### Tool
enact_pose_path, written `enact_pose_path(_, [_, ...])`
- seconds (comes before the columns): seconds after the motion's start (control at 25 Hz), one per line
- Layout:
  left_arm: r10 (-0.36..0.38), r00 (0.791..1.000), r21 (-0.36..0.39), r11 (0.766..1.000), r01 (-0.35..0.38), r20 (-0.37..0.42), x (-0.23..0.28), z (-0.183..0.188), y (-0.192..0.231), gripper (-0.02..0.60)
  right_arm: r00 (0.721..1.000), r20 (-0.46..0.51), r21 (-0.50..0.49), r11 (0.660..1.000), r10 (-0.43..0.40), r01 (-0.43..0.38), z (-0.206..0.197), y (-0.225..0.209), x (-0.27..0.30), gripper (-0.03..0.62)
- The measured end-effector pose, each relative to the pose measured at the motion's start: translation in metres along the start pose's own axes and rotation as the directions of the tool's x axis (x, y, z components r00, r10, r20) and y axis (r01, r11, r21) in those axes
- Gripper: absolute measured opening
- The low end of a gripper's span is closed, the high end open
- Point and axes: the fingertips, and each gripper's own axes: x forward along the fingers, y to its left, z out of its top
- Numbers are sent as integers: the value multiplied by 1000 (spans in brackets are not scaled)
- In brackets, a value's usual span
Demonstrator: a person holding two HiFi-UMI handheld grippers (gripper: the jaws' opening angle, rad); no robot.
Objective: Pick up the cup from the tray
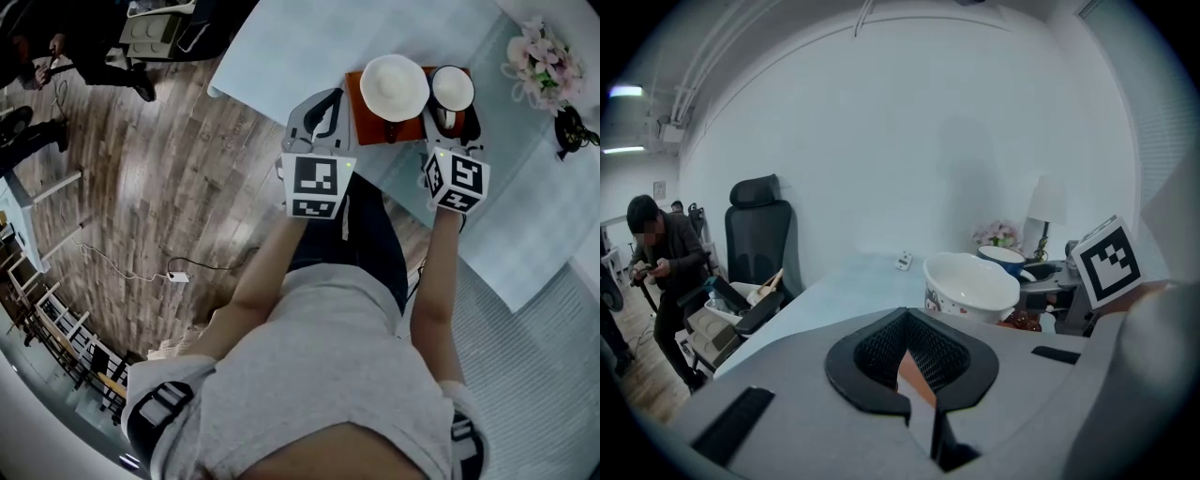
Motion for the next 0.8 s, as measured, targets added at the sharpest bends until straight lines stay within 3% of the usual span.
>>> enact_pose_path(0.32, [-1,1000,-12,1000,0,-15,2,-2,-3,6,996,-10,-30,995,92,-92,1,4,5,322])
enact_pose_path(0.8, [-8,1000,-3,1000,8,-15,6,0,-8,6,998,13,12,998,60,-60,2,1,-11,299])
